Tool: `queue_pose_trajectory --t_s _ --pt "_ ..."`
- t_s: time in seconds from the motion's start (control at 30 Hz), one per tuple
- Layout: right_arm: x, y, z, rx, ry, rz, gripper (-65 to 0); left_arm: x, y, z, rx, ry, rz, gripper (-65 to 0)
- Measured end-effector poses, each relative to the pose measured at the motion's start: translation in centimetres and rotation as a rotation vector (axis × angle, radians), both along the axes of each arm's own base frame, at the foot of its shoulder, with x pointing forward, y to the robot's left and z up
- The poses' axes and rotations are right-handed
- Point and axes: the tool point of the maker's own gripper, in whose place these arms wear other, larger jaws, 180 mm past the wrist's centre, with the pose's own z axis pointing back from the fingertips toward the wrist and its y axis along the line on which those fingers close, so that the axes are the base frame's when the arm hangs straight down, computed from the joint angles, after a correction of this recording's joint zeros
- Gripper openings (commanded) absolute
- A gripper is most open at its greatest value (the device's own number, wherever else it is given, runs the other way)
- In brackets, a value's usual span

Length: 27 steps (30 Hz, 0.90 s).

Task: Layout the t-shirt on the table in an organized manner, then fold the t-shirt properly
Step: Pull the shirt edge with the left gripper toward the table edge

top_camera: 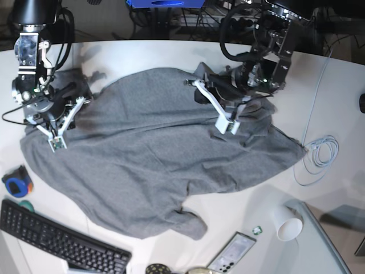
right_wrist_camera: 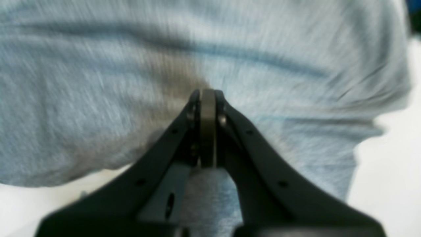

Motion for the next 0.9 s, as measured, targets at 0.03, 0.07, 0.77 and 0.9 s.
queue_pose_trajectory --t_s 0.03,0.07,0.77,0.9 --pt "0.2 -0.1 -0.4 0.002 0.011 -0.005 -64.4 -0.5 -0.4 -0.7 0.003 0.017 -0.016 -65.0" --pt "0.6 -0.2 -0.8 0.007 0.023 -0.011 -64.4 -1.0 -0.6 -1.5 0.010 0.041 -0.027 -65.0" --pt "2.7 -3.0 -4.0 0.042 0.105 -0.081 -64.8 -6.1 5.3 -0.6 0.260 -0.020 -0.064 -65.0" --pt "2.7 -3.4 -3.9 0.036 0.096 -0.079 -64.8 -4.5 8.5 1.6 0.269 -0.082 0.101 -65.0"
